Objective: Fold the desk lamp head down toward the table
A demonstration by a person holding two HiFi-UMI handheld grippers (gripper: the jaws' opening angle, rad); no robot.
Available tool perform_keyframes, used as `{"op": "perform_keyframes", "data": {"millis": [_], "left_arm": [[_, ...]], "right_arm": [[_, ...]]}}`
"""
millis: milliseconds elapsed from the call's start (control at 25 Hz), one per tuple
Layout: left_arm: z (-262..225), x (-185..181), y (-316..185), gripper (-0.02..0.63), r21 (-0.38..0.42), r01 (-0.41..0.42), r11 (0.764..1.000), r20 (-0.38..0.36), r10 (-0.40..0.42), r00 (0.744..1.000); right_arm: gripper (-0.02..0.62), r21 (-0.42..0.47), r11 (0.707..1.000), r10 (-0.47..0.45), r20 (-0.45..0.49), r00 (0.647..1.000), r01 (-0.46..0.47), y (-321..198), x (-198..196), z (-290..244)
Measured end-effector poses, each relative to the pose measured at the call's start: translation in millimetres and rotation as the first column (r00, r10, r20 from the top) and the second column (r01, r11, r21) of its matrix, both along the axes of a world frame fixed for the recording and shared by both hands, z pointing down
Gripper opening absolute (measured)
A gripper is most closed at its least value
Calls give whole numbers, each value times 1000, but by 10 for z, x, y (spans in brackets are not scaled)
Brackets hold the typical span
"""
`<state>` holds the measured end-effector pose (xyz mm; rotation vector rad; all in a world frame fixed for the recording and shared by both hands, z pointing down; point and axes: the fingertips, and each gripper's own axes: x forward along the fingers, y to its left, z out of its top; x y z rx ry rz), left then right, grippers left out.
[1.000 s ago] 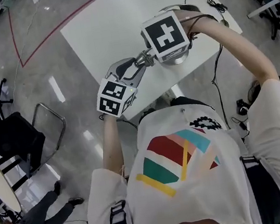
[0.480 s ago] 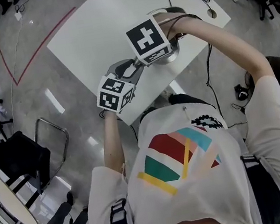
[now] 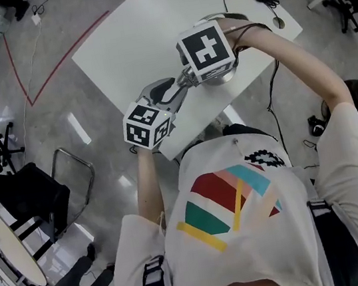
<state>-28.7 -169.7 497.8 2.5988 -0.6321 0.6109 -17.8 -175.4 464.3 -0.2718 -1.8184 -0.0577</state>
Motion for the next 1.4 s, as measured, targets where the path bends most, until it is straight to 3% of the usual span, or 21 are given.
{"op": "perform_keyframes", "data": {"millis": [80, 160, 200, 280, 360, 400, 520, 600, 720, 760, 800, 840, 920, 1040, 1280, 1400], "left_arm": [[-235, -97, -73, 199, 39, 48, 998, -39, -46, 998], [-525, -180, -201, 199, 104, 120, 987, -86, -112, 990], [-709, -217, -268, 199, 138, 163, 977, -124, -147, 981], [-1152, -270, -387, 199, 196, 252, 948, -230, -205, 951], [-1633, -295, -459, 199, 247, 334, 910, -347, -239, 907], [-1866, -298, -474, 199, 271, 371, 888, -401, -246, 882], [-2438, -256, -489, 199, 335, 461, 821, -523, -245, 816], [-2632, -146, -521, 199, 367, 504, 782, -563, -244, 789], [-2519, 230, -622, 183, 418, 531, 738, -572, -241, 784], [-2398, 364, -658, 139, 427, 538, 727, -569, -246, 785], [-2282, 463, -682, 96, 429, 546, 720, -565, -258, 784], [-2204, 510, -688, 60, 425, 553, 716, -562, -270, 782], [-2209, 455, -631, 46, 408, 562, 719, -559, -290, 777], [-2369, 297, -462, 46, 378, 564, 734, -554, -309, 773], [-2416, 467, -355, 46, 363, 559, 746, -558, -306, 771], [-2406, 335, -348, 46, 338, 565, 753, -564, -319, 761]], "right_arm": [[164, 21, 999, 45, 90, 995, -47, -83, -11, -240], [164, 41, 993, 99, 236, 967, -112, -173, -27, -571], [164, 51, 987, 129, 328, 936, -154, -208, -38, -767], [164, 74, 963, 182, 528, 830, -258, -261, -18, -1203], [164, 117, 914, 198, 706, 680, -388, -300, 130, -1639], [164, 131, 873, 199, 784, 587, -471, -313, 255, -1846], [164, 39, 673, 196, 953, 230, -739, -304, 745, -2359], [164, -91, 542, 190, 982, 17, -835, -277, 1137, -2442], [164, -338, 390, 193, 940, -283, -857, -256, 1817, -2140], [164, -407, 349, 185, 913, -364, -844, -241, 2023, -1974], [164, -452, 314, 177, 892, -417, -835, -213, 2175, -1820], [164, -475, 286, 176, 880, -442, -832, -175, 2251, -1709], [164, -477, 251, 190, 878, -440, -842, -71, 2178, -1690], [164, -454, 240, 197, 888, -415, -858, 113, 1918, -1916], [163, -362, 217, 222, 923, -315, -906, 169, 1938, -1891], [137, -316, 198, 223, 936, -272, -928, 183, 1840, -1886]]}}
